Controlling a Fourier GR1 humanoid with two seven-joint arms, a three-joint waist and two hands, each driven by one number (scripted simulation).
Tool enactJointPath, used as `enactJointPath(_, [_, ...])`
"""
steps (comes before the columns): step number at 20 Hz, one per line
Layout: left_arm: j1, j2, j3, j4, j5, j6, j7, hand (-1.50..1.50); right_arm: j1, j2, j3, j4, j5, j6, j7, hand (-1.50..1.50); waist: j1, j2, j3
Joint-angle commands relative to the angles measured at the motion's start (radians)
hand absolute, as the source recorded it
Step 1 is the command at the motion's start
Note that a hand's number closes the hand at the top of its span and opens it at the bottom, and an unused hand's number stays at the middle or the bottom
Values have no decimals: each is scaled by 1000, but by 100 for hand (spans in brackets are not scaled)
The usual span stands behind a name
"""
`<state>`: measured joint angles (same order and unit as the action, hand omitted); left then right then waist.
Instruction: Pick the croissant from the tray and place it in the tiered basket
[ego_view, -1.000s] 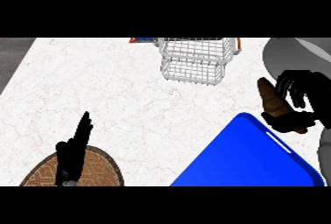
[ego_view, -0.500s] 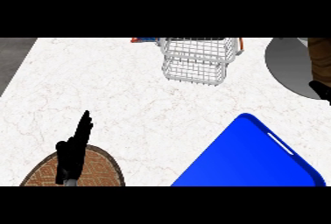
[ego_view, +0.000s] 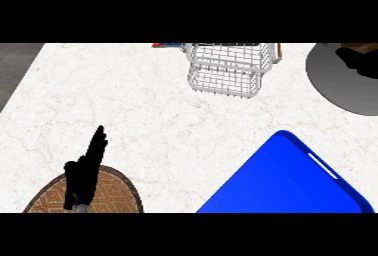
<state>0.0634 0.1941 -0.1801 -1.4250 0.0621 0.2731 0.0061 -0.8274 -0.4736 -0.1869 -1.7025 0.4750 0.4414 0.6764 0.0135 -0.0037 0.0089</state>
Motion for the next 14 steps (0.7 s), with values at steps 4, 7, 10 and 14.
enactJointPath(4, [61, -20, -30, -11, -30, 5, 3, 0, -203, 61, 74, 280, 101, -107, -12, 150, 11, 7, -10])
enactJointPath(7, [-15, -40, -26, 41, -50, 23, 22, 0, -225, 64, 84, 460, 143, -177, -157, 150, 13, 12, -10])
enactJointPath(10, [-21, -43, -13, 26, -46, 26, 56, 0, -241, 59, 86, 484, 114, -130, -195, 150, 0, 6, -9])
enactJointPath(14, [-46, -25, 13, 20, -22, -2, 71, 0, -294, 124, 132, 664, 188, -232, -260, 150, 12, 12, -9])
